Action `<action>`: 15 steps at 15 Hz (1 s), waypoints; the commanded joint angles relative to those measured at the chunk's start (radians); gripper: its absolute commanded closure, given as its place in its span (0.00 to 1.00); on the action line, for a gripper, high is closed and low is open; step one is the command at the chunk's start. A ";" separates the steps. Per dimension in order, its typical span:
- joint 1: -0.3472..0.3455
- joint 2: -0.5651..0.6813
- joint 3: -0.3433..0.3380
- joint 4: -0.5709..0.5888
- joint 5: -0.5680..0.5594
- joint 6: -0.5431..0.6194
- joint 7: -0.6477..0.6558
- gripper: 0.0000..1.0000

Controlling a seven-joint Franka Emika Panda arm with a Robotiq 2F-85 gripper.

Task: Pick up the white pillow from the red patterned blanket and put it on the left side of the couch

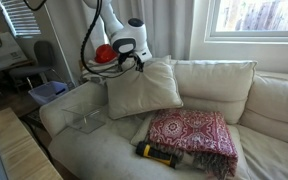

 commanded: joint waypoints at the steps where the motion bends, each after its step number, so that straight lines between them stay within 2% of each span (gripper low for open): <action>1: -0.109 -0.166 0.145 -0.236 0.158 0.133 -0.101 0.98; 4: -0.204 -0.210 0.268 -0.331 0.186 0.225 -0.091 0.98; 8: -0.316 -0.233 0.403 -0.404 0.199 0.250 -0.086 0.98; 15: -0.444 -0.240 0.549 -0.469 0.155 0.217 -0.150 0.98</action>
